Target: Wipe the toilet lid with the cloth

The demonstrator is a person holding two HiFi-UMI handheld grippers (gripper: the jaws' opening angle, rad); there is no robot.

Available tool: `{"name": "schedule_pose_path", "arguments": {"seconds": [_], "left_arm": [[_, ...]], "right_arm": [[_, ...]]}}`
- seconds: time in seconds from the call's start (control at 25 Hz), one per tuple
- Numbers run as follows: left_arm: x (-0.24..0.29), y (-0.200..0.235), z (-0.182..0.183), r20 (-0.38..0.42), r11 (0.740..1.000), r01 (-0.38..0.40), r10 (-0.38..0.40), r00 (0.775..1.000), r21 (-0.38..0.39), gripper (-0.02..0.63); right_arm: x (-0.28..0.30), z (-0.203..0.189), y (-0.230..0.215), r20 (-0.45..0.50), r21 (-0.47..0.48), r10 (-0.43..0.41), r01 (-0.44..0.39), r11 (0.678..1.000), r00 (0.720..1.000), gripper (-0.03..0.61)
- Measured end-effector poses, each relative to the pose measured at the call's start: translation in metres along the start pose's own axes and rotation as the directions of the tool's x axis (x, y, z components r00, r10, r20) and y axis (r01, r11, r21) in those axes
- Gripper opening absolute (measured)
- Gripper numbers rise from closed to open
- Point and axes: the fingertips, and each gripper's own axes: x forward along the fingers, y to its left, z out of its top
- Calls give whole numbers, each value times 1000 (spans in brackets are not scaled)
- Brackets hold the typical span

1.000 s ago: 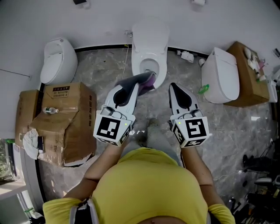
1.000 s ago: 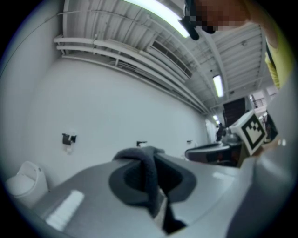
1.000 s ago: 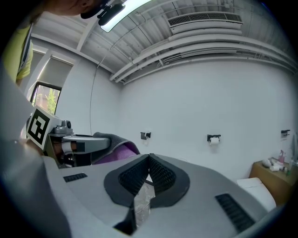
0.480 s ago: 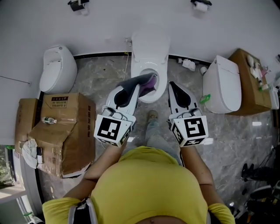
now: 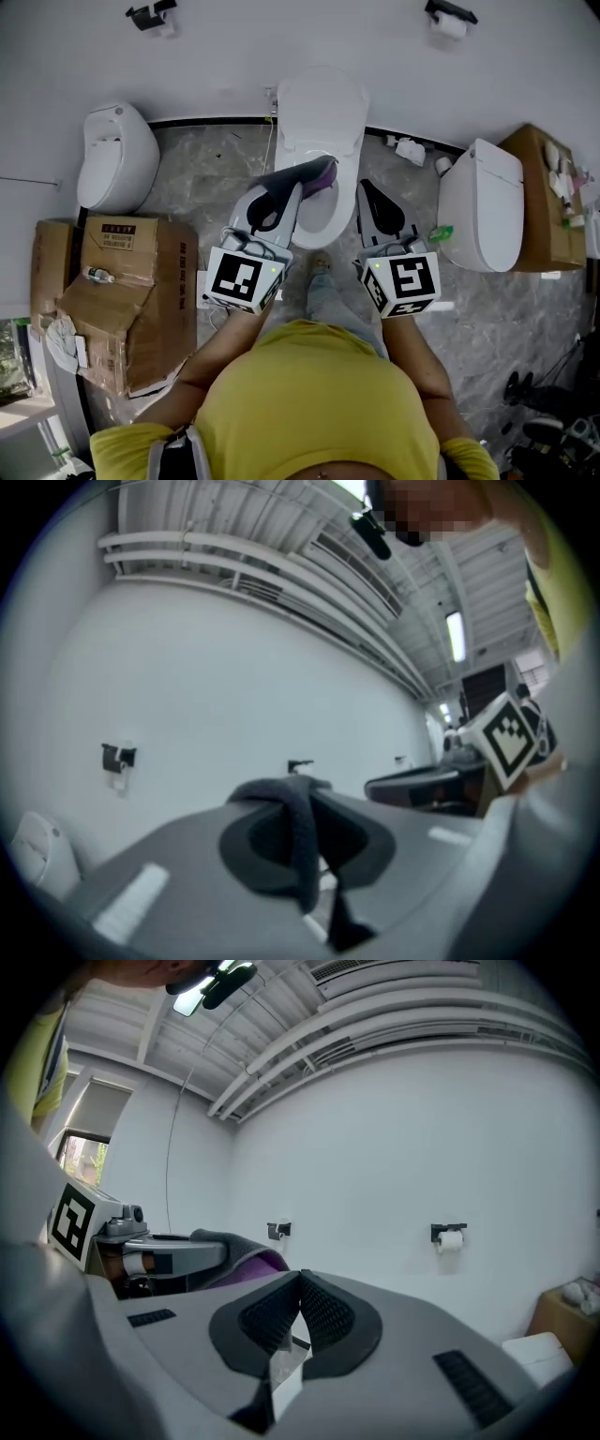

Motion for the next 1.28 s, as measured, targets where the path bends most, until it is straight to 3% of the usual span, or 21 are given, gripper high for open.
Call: {"name": "schedule_pose_path", "arguments": {"seconds": [0.4,0.76,0.96,1.28], "left_arm": [[112,43,1,28,999,-49,49,998,-11,17],[151,71,-17,-22,998,-64,64,998,2,17],[176,84,-28,11,999,-44,44,999,-29,17],[217,110,-85,-49,996,29,-34,998,-88,17]], "right_arm": [[103,8,-76,-8,15,77,-77,997,997,17],[150,-14,-107,-63,53,96,-93,994,993,17],[176,-33,-118,-95,45,80,-76,996,992,17],[219,-82,-127,-152,32,48,-44,999,987,17]]}}
